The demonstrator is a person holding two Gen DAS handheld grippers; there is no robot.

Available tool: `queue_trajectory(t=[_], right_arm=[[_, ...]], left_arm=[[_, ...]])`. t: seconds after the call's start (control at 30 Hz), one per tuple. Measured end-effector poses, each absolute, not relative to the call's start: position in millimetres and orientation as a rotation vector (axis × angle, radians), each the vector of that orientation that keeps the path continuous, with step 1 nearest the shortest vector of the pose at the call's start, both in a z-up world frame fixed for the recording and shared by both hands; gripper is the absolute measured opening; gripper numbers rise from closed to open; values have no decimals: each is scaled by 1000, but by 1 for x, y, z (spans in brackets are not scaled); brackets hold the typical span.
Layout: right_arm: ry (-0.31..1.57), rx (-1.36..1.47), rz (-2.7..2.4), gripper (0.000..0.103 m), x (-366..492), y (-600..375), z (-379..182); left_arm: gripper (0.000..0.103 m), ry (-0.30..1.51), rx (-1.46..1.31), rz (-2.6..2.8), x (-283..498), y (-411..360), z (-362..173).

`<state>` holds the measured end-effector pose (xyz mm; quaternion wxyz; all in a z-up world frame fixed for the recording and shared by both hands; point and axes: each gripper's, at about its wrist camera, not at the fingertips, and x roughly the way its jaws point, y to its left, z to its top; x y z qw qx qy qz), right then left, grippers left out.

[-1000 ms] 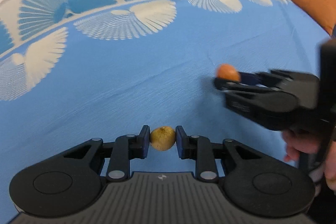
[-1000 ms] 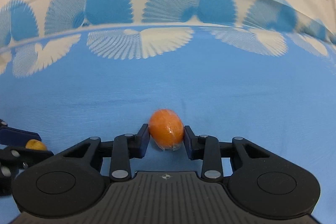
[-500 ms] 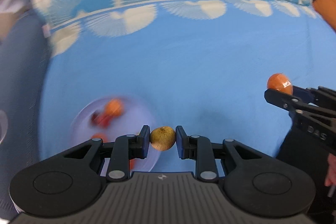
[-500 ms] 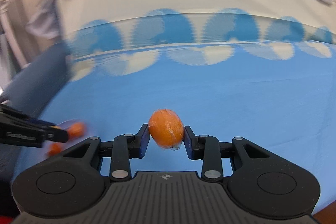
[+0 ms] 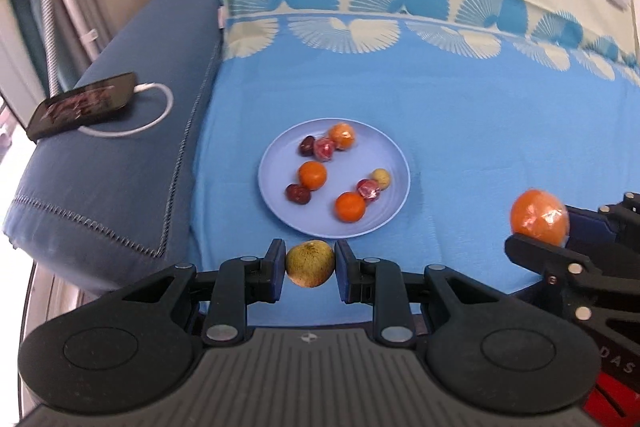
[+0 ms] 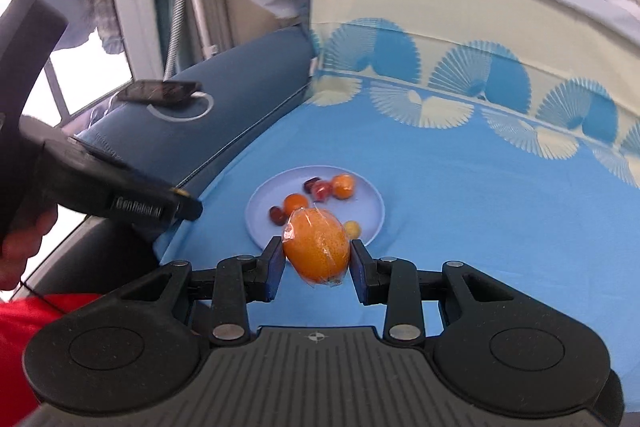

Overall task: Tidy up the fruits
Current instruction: 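Carry the yellow fruit and mandarin over the plate with both grippers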

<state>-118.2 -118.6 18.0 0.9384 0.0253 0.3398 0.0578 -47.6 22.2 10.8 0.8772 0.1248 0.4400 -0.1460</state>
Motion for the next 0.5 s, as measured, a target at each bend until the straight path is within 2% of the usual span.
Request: queue_trajectory(t=[0.5], right_arm=[[638, -19, 90, 37, -146, -94, 38]], left_arm=[[29, 853, 211, -319, -73, 41, 29]])
